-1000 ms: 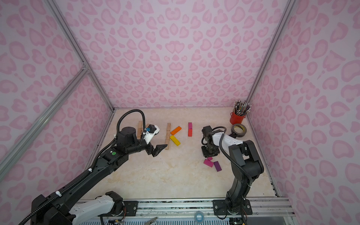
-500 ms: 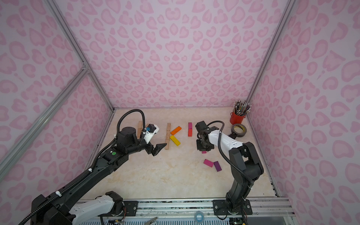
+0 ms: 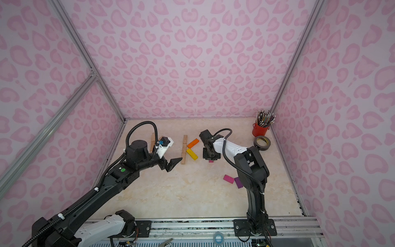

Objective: Assemble the letter k with building blocks
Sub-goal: Assemble the building block at the center of the board.

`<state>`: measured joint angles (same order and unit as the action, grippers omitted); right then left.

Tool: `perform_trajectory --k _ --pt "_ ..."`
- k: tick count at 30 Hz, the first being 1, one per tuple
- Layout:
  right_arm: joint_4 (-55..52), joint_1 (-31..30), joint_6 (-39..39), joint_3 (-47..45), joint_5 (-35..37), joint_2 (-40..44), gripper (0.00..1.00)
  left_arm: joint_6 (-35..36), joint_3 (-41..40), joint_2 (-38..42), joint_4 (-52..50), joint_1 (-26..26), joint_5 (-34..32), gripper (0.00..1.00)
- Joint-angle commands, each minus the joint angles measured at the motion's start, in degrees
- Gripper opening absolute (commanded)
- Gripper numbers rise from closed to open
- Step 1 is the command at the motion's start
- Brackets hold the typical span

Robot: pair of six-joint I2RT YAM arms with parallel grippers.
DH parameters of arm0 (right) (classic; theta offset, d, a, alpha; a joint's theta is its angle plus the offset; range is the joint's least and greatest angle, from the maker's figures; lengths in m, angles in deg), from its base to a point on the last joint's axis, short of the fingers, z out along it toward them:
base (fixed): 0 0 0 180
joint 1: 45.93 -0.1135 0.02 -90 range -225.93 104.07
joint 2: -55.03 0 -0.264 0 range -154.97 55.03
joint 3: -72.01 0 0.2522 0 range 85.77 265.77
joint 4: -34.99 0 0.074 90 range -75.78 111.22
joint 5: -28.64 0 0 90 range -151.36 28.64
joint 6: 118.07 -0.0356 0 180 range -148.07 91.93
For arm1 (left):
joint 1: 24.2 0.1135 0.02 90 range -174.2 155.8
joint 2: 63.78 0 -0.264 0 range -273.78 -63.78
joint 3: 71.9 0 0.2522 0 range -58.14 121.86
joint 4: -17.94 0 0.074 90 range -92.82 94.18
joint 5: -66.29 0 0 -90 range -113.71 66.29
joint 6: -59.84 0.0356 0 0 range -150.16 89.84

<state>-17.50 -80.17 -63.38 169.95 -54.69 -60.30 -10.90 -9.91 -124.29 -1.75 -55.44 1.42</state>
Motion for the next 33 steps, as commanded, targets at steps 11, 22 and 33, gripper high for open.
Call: perform_trajectory --k 11,22,33 --pt "-0.22 -0.05 -0.10 5.64 -0.61 -6.23 0.21 0.68 -0.06 -0.22 1.28 -0.04 0.40 0.99" --pt "-0.16 -0.04 -0.64 6.52 -1.02 -6.54 0.35 0.66 0.10 -0.40 1.19 -0.04 0.54 0.99" --pt "-0.36 0.46 -0.73 6.82 -0.18 -6.62 0.36 0.68 0.10 -0.55 1.19 0.02 0.52 0.99"
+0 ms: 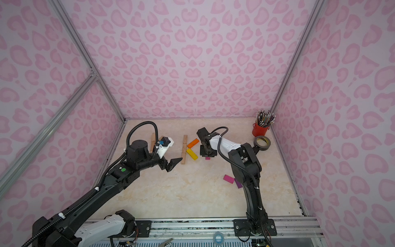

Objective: Assemble the letter k with building blocks
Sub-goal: Assemble the building block at the center of the board.

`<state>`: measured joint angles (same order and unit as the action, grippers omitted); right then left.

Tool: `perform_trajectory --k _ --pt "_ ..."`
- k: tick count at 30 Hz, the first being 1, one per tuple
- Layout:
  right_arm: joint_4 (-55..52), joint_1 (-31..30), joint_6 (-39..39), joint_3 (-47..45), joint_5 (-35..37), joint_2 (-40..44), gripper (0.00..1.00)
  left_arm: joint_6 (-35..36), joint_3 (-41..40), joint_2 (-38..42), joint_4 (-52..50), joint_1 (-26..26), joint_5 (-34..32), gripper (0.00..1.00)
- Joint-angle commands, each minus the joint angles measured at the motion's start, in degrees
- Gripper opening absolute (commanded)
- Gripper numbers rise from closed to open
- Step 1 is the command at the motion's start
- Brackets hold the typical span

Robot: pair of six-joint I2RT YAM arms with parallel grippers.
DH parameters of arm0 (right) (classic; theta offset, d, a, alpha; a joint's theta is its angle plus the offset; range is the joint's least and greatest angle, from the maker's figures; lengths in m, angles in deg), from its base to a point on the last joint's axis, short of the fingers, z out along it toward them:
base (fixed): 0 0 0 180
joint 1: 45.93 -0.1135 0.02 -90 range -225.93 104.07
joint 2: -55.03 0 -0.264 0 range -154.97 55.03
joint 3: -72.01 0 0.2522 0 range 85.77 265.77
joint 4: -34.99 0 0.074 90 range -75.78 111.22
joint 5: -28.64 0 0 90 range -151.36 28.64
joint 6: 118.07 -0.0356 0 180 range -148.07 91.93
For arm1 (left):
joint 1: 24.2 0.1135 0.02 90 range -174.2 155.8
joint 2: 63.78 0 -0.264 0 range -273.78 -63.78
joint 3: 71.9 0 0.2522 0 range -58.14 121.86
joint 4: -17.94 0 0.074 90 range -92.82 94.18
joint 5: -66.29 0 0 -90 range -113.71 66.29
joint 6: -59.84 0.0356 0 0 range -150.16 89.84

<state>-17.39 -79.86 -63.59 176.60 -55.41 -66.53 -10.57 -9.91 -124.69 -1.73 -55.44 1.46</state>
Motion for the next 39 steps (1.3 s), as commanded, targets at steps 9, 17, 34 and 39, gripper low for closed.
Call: perform_trajectory --k 9,17,34,39 --pt "-0.50 0.62 -0.16 0.56 0.37 -0.61 0.36 0.33 0.10 -0.53 1.09 -0.04 0.46 0.99" --pt "-0.46 0.80 0.02 1.17 0.02 -1.21 0.35 0.27 0.12 -0.79 0.99 0.03 0.44 0.99" --pt "-0.44 1.25 -0.16 3.02 -0.10 -2.54 0.33 0.27 0.28 -1.15 0.90 -0.04 0.40 0.99" --pt "-0.47 1.24 -0.24 3.22 0.11 -2.68 0.33 0.22 0.28 -1.06 0.86 -0.04 0.49 0.99"
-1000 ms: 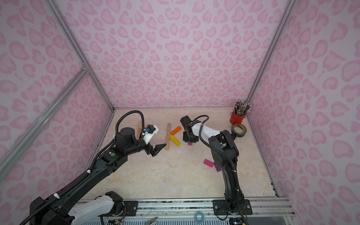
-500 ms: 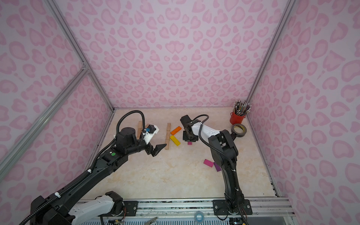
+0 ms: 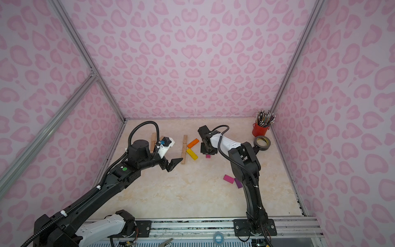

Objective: Assemble the letter k with building blocks
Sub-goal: Assemble the building block at the center of the board.

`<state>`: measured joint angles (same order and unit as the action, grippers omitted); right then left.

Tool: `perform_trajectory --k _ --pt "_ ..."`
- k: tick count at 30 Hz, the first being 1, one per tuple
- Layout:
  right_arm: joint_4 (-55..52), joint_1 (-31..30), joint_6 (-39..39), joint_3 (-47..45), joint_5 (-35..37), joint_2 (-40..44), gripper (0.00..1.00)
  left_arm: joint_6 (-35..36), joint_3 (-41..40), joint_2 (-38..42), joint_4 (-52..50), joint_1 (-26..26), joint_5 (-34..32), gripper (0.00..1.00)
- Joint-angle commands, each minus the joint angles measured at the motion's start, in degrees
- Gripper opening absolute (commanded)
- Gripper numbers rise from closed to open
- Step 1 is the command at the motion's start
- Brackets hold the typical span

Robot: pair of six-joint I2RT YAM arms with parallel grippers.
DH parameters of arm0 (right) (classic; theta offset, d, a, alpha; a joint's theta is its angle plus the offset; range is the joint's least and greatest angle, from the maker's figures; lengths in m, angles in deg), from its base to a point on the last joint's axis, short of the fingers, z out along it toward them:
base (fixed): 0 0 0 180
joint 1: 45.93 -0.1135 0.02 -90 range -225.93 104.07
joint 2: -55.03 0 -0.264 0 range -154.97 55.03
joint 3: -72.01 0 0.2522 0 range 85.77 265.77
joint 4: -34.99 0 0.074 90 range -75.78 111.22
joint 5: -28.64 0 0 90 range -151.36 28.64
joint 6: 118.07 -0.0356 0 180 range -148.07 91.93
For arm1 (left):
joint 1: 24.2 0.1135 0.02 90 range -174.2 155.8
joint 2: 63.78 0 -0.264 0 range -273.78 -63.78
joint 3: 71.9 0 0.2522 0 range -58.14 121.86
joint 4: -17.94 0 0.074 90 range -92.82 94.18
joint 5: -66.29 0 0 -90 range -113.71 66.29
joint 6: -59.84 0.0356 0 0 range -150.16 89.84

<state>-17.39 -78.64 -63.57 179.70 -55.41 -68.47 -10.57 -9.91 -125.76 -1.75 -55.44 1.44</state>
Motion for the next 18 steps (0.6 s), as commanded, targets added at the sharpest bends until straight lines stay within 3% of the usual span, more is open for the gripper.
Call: perform_trajectory --k 1,18 --pt "-0.50 0.02 -0.27 0.20 0.11 -0.80 0.33 0.27 0.21 0.03 0.92 -0.04 0.51 0.99" --pt "-0.49 0.19 -1.14 0.07 0.90 -0.86 0.33 0.27 0.27 0.10 0.92 -0.02 0.50 0.99"
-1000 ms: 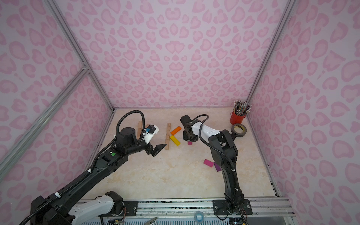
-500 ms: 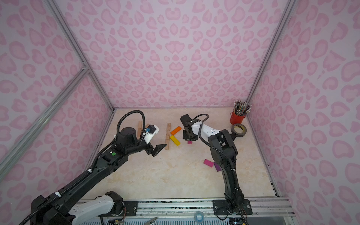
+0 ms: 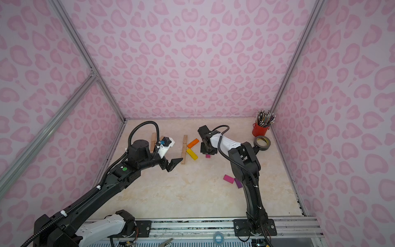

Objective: Assemble the letter k with building blocks
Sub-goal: Assemble the building block at the center of the board.

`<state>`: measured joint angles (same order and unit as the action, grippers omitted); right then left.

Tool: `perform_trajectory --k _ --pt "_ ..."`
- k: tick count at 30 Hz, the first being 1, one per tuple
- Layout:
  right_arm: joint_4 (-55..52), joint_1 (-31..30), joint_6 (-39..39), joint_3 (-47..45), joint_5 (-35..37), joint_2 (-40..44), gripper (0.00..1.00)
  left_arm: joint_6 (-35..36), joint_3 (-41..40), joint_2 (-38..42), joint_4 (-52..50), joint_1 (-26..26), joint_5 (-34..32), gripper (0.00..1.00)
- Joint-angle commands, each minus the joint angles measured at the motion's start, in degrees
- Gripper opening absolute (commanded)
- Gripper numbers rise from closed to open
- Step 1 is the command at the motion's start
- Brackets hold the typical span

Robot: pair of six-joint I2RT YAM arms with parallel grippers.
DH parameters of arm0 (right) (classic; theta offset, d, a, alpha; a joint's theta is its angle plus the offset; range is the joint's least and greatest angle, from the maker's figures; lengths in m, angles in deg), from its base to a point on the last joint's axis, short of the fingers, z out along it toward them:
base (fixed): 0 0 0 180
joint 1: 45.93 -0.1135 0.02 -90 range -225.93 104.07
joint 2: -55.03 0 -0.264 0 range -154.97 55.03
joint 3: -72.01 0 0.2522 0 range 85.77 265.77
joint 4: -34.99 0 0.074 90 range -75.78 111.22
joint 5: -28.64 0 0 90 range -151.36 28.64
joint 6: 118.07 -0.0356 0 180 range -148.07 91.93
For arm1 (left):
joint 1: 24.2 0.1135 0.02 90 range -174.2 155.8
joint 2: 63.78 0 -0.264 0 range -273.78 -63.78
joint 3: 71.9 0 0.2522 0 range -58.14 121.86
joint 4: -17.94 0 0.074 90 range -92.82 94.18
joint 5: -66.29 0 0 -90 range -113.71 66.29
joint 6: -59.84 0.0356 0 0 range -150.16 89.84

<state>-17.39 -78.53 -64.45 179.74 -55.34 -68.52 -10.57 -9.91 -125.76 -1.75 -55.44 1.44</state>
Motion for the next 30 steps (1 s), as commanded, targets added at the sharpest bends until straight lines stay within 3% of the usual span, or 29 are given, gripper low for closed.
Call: perform_trajectory --k 1,20,30 --pt "-0.43 0.10 -0.36 0.04 0.92 -0.75 0.33 0.27 0.28 0.14 1.00 -0.04 0.47 0.99" --pt "-0.44 0.22 0.39 1.04 -0.28 -0.91 0.36 0.27 0.25 -0.16 0.95 0.04 0.49 0.99" --pt "-0.42 0.20 0.95 -0.23 -0.27 3.43 0.47 0.35 0.21 -0.16 0.92 0.00 0.45 0.99"
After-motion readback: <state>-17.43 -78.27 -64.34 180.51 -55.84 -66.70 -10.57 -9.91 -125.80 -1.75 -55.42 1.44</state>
